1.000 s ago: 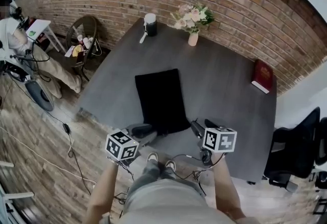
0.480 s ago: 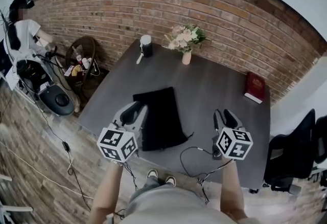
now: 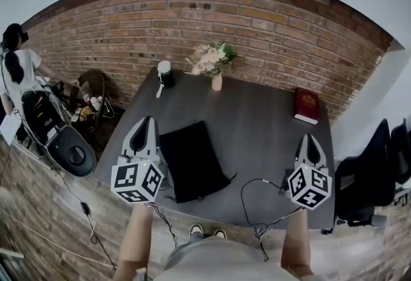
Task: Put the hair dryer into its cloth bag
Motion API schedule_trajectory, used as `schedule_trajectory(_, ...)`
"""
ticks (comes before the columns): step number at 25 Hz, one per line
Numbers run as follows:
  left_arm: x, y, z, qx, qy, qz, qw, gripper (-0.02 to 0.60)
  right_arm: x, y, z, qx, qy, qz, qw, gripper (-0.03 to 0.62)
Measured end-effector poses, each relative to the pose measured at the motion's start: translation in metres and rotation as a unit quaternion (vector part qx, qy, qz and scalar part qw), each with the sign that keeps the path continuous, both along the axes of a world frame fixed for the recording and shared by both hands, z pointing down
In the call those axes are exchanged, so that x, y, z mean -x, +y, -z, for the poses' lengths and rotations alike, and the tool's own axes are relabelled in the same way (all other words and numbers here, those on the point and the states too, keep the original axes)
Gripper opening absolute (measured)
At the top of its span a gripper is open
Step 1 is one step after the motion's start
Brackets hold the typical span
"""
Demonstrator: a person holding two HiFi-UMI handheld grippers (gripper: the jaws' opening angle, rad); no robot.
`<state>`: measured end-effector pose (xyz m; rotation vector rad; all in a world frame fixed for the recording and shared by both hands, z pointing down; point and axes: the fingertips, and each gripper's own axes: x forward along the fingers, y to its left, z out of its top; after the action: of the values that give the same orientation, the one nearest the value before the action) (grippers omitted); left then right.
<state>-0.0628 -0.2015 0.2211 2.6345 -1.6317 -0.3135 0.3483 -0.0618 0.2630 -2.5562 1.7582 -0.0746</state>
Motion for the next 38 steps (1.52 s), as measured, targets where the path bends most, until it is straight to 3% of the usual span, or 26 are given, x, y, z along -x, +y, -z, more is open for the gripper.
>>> schedule_trajectory(10, -0.018, -0.010, -0.029, 0.024, -0.018, -0.012, 0.9995, 0.006, -0.028, 0.030, -0.003, 0.009, 0.014, -0.061, 0.998, -0.003)
schedule_trajectory(38, -0.026, -0.006, -0.056, 0.053, -0.026, -0.034, 0.9977, 0.006, -0.008, 0.022, -0.023, 0.044, 0.015, -0.033, 0.998, 0.000)
